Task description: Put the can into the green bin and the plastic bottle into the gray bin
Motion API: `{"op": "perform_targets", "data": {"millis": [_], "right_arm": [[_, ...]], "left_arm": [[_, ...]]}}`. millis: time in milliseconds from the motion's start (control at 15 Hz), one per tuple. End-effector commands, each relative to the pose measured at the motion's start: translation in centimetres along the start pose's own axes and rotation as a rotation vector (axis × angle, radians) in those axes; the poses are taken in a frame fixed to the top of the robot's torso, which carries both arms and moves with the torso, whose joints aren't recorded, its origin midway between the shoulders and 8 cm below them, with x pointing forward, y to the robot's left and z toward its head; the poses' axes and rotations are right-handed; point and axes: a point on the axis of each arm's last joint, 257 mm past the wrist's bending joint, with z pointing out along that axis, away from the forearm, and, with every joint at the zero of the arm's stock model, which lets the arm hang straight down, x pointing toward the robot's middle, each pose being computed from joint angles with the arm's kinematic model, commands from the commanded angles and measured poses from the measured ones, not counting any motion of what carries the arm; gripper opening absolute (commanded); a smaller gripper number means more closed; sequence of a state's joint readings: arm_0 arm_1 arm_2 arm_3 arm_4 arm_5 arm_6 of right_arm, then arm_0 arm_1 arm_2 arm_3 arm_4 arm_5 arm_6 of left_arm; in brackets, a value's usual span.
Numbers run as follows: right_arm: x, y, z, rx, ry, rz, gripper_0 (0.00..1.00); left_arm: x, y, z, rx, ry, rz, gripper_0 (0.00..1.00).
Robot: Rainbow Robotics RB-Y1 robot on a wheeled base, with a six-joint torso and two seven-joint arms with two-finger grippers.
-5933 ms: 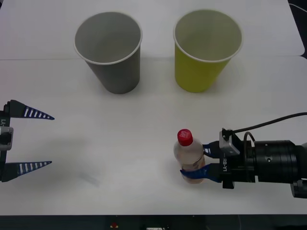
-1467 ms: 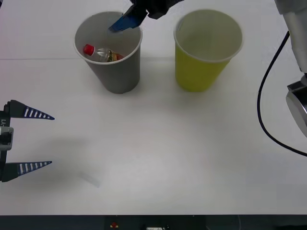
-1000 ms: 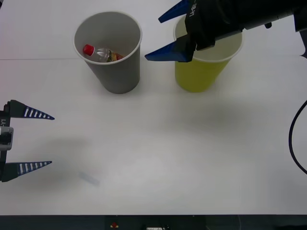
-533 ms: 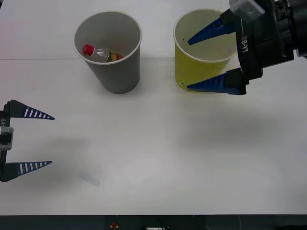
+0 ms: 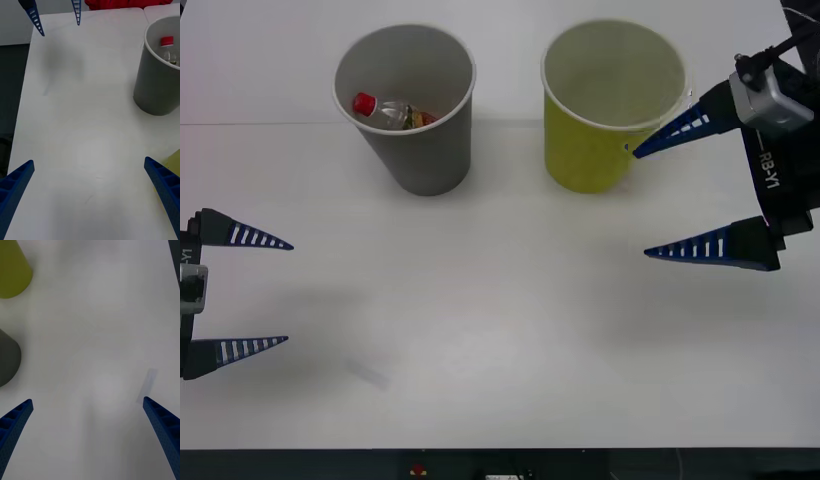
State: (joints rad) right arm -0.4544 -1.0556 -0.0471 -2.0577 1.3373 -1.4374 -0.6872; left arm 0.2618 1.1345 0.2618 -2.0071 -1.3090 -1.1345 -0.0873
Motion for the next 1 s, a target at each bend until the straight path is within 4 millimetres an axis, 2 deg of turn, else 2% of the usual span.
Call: {"op": "perform_targets", "data": {"millis": [67, 267, 600, 1000], "right_arm": [[1.8, 1.1, -0.8, 0.006, 0.024, 0.018, 1.00], [3.6, 1.9, -1.7, 0.003, 0.049, 0.035, 1.00], [5.1, 2.4, -2.4, -0.004, 0.075, 0.051, 1.00], [5.5, 2.4, -2.9, -0.013, 0.075, 0.073, 1.00]], "left_arm": [[0.0, 0.0, 0.0, 0.000, 0.000, 0.000, 1.00], [0.0, 0.0, 0.0, 0.000, 0.000, 0.000, 1.00], [0.0, 0.0, 0.0, 0.000, 0.000, 0.000, 1.00], [0.0, 0.0, 0.0, 0.000, 0.000, 0.000, 1.00]]}}
